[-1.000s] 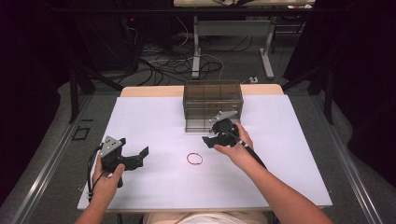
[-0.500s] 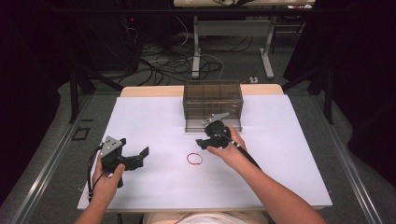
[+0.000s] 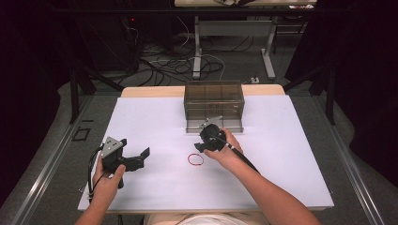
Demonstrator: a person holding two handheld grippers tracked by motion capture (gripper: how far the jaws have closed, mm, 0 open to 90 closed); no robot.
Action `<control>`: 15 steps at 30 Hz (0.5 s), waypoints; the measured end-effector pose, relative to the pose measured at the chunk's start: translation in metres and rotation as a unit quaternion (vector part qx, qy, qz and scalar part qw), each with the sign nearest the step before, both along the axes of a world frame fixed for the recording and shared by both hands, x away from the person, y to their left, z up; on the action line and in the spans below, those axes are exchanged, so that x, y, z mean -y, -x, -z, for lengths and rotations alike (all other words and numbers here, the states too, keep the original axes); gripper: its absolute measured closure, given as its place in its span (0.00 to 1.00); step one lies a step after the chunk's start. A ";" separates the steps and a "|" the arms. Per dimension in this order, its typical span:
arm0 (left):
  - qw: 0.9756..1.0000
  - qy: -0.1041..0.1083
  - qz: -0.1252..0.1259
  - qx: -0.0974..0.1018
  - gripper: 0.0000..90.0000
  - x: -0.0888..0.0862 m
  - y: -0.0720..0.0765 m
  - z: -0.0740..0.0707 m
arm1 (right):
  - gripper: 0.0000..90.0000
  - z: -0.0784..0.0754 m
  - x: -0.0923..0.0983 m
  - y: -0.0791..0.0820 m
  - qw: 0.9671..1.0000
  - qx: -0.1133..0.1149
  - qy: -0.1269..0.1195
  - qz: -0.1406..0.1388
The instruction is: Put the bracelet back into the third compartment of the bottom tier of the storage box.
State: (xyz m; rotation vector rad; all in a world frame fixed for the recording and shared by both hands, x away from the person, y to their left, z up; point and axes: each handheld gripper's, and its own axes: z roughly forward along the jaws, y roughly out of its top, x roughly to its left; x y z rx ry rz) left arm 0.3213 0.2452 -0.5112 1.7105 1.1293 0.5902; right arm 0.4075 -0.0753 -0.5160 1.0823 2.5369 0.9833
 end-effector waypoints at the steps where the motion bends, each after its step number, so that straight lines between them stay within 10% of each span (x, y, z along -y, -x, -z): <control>1: 1.000 0.000 0.000 0.000 0.00 0.000 0.000 0.000 | 0.68 0.001 -0.001 0.000 1.000 -0.006 0.002 -0.001; 15: 1.000 -0.002 0.001 -0.001 0.00 0.000 0.000 0.000 | 0.79 0.008 -0.009 0.000 0.999 -0.045 0.019 0.021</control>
